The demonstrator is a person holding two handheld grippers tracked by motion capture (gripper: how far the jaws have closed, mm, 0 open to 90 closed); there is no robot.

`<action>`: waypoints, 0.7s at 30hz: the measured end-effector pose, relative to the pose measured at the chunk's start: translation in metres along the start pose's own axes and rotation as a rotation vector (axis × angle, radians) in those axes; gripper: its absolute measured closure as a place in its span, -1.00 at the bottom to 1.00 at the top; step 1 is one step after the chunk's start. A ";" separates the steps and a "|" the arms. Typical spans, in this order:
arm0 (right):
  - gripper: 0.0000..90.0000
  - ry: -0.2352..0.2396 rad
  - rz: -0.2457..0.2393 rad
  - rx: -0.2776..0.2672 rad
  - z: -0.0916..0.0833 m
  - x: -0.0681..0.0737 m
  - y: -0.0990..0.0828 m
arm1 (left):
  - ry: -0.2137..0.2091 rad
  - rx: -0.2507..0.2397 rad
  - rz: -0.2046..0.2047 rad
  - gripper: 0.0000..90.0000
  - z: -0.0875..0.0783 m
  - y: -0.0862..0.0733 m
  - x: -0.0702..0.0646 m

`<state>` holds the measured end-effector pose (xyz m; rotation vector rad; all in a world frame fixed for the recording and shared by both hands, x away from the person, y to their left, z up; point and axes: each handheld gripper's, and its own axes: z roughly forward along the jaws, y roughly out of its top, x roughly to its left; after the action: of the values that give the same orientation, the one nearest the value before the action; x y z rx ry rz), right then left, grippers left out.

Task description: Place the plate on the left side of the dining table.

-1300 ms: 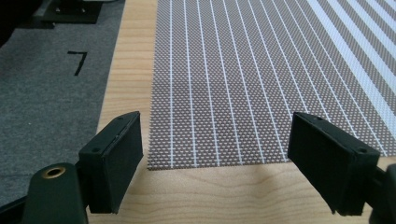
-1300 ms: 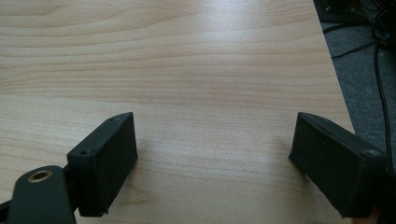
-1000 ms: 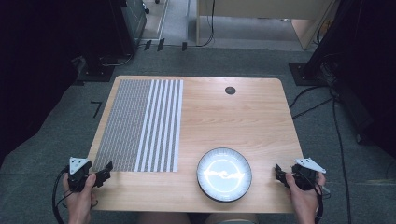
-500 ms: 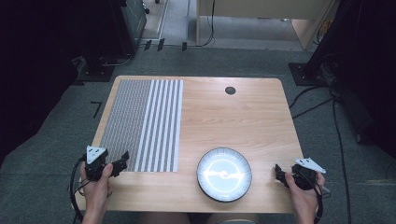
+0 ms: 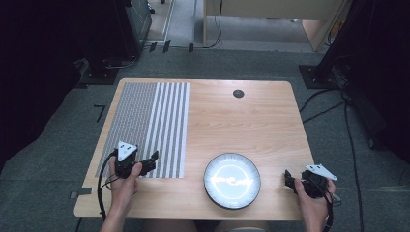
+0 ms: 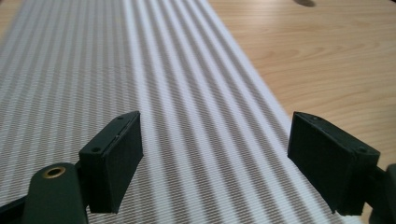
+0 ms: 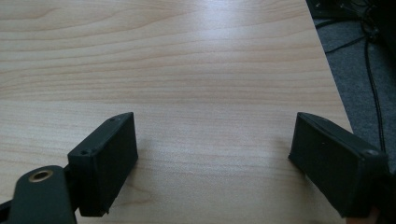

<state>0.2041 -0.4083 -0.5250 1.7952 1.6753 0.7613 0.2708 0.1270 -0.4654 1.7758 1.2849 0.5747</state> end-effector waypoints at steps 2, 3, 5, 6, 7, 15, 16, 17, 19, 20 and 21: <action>-0.66 -0.005 0.017 -0.004 -0.001 0.001 0.000 | -0.021 0.001 0.017 -0.60 0.003 0.001 -0.010; -0.65 0.023 0.060 -0.018 -0.002 0.000 0.000 | -0.053 0.001 0.019 -0.60 0.005 0.001 -0.019; -0.65 0.036 0.083 -0.027 -0.002 -0.001 0.000 | -0.073 0.001 0.021 -0.60 0.005 0.001 -0.025; -0.65 0.045 0.102 -0.039 -0.004 -0.001 0.000 | -0.085 0.000 0.027 -0.60 0.006 0.001 -0.029; -0.65 0.047 0.111 -0.048 -0.006 0.000 0.001 | -0.097 -0.001 0.032 -0.60 0.006 0.002 -0.033; -0.66 0.090 0.118 -0.123 -0.023 0.013 0.012 | -0.168 -0.010 0.027 -0.60 0.006 0.002 -0.057; -0.66 0.092 0.118 -0.128 -0.025 0.015 0.013 | -0.172 -0.009 0.028 -0.60 0.006 0.002 -0.060; -0.66 0.093 0.121 -0.133 -0.026 0.017 0.014 | -0.179 -0.011 0.030 -0.60 0.006 0.001 -0.064; -0.66 0.097 0.134 -0.141 -0.029 0.021 0.016 | -0.200 -0.011 0.041 -0.60 0.007 0.001 -0.071; -0.65 0.098 0.137 -0.142 -0.030 0.023 0.017 | -0.200 -0.011 0.041 -0.60 0.007 0.001 -0.071; -0.65 0.098 0.137 -0.142 -0.030 0.023 0.017 | -0.211 -0.010 0.041 -0.60 0.007 0.000 -0.074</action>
<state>0.1951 -0.3857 -0.4915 1.8116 1.5285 1.0168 0.2490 0.0561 -0.4608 1.8052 1.1015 0.4035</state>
